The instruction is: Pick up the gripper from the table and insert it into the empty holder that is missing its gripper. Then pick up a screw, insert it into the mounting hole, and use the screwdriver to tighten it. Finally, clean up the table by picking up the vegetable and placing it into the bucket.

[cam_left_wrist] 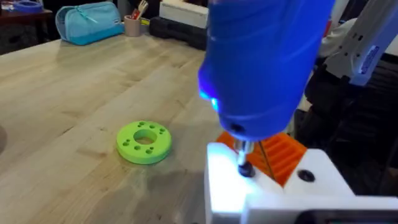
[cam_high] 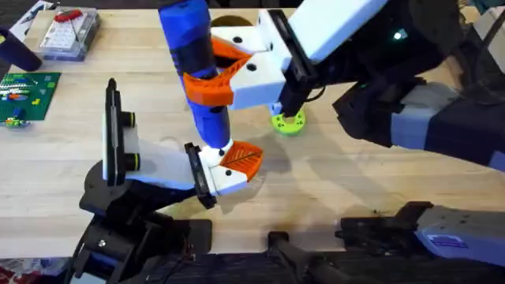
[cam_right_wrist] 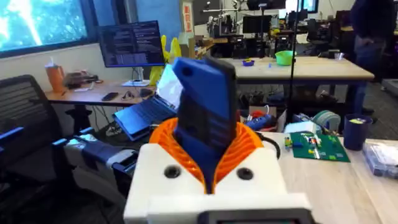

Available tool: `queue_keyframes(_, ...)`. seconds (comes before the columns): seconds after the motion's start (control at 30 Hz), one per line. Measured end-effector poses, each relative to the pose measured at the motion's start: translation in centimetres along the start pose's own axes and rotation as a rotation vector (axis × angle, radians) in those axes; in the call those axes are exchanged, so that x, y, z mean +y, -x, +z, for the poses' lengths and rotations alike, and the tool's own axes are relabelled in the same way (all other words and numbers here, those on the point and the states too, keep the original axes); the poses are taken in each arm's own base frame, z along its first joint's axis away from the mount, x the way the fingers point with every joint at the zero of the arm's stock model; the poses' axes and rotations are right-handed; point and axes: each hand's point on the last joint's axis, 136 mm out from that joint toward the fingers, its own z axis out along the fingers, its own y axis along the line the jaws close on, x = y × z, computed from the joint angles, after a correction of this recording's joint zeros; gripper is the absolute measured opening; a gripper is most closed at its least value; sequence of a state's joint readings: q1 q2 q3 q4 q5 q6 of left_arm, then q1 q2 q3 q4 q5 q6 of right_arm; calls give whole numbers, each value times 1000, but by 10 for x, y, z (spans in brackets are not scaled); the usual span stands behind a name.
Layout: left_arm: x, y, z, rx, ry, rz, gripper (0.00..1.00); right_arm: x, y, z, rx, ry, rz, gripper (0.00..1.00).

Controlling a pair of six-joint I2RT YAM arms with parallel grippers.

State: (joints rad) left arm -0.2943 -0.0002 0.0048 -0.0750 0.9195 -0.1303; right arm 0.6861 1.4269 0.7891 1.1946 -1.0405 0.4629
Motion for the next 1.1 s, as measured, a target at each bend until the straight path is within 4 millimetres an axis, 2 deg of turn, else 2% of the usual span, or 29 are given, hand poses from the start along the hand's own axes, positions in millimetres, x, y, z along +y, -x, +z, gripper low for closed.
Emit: queue_keyframes(1.1,0,0,0,0,0,0,11,-1,-2,0,6,-5,20,24)
